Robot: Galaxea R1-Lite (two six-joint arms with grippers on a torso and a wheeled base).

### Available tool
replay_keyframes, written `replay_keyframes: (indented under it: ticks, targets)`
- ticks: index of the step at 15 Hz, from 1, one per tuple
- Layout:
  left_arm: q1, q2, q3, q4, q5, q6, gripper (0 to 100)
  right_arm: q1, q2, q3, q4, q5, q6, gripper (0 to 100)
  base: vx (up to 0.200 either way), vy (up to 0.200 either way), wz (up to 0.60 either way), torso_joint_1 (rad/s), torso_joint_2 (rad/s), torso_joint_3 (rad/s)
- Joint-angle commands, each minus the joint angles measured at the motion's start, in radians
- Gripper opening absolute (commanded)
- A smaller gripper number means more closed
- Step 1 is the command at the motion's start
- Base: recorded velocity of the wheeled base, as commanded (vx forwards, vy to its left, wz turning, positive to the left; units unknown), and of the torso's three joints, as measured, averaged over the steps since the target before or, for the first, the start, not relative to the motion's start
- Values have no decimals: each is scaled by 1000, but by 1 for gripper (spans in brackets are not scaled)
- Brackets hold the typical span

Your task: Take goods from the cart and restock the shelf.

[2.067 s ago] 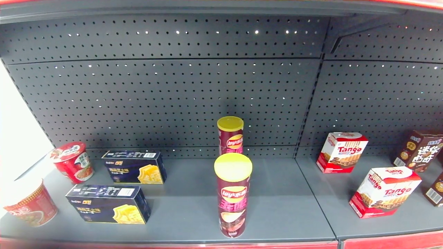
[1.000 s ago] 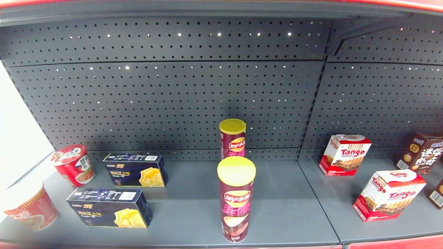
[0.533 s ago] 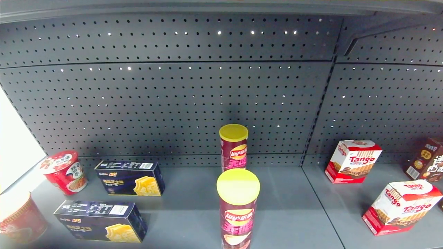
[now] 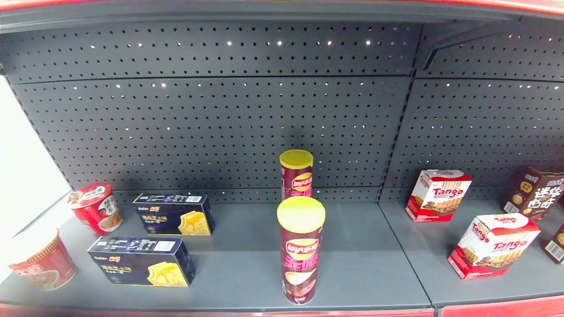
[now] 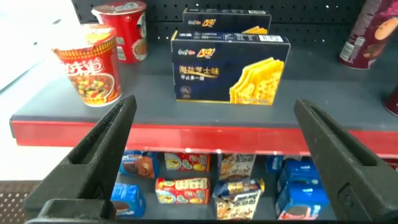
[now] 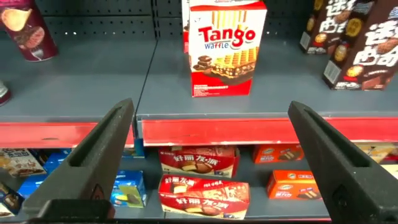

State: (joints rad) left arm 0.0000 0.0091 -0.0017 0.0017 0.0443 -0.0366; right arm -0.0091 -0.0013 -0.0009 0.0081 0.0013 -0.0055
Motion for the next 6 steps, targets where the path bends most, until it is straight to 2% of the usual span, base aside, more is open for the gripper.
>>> replay_keyframes:
  ticks: [1,6]
  targets:
    - [0,2,0,0,0,0,100,0,1,1,0,0,-1,100,0,0,0,0,0,0]
    - [0,2,0,0,0,0,100,0,1,-1,0,0,-1,100,0,0,0,0,0,0]
